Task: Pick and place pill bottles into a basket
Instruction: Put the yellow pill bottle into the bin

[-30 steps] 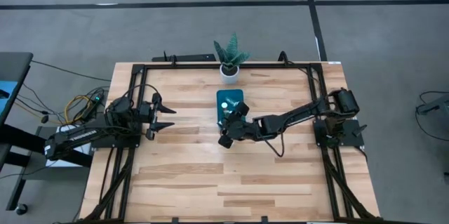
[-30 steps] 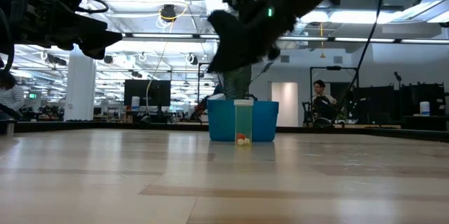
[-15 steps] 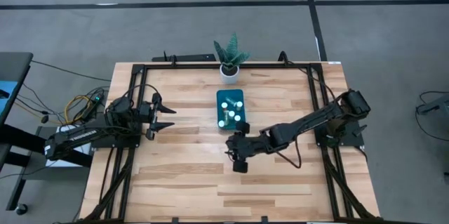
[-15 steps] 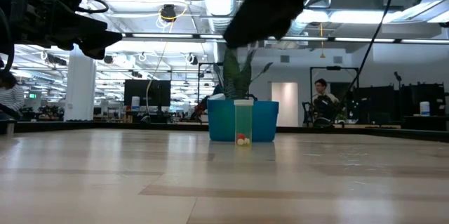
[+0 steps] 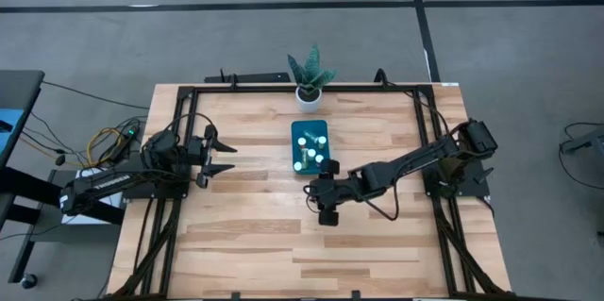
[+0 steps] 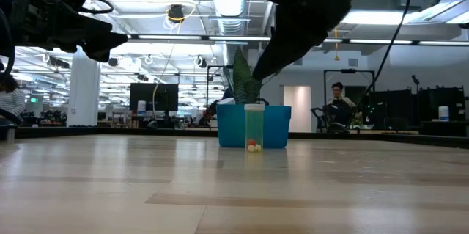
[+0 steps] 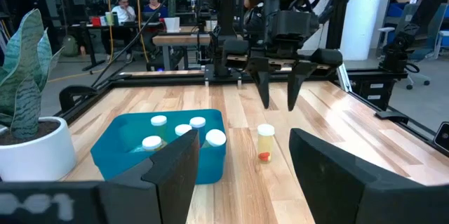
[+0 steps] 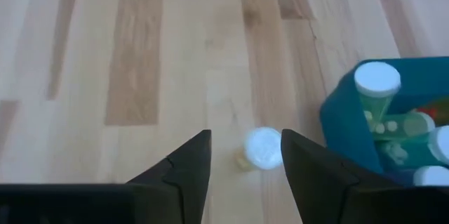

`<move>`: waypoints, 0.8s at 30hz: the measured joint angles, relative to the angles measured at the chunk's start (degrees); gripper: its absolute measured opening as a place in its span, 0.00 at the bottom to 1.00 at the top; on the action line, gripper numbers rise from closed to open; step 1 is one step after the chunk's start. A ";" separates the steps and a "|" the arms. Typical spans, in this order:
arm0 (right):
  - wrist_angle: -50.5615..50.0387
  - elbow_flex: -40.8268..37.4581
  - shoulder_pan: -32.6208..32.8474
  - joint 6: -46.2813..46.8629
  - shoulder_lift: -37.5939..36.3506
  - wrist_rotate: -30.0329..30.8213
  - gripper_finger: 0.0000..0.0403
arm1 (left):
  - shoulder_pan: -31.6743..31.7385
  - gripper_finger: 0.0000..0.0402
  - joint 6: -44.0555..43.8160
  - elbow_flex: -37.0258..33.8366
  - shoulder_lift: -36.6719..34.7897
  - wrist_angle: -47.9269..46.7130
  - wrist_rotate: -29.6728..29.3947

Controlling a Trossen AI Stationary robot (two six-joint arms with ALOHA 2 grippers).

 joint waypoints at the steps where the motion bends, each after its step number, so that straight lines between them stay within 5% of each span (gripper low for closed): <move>1: 0.02 0.00 -0.19 -0.57 0.02 -0.01 0.42 | 0.01 0.53 0.00 0.00 0.00 0.00 0.00; 13: 1.91 0.34 -0.67 -2.01 3.83 -1.27 0.55 | -0.01 0.53 0.00 0.01 0.00 0.02 -0.05; 24: 1.79 0.61 -1.45 -2.50 4.83 1.66 0.56 | -0.01 0.53 0.00 0.01 0.00 0.02 -0.08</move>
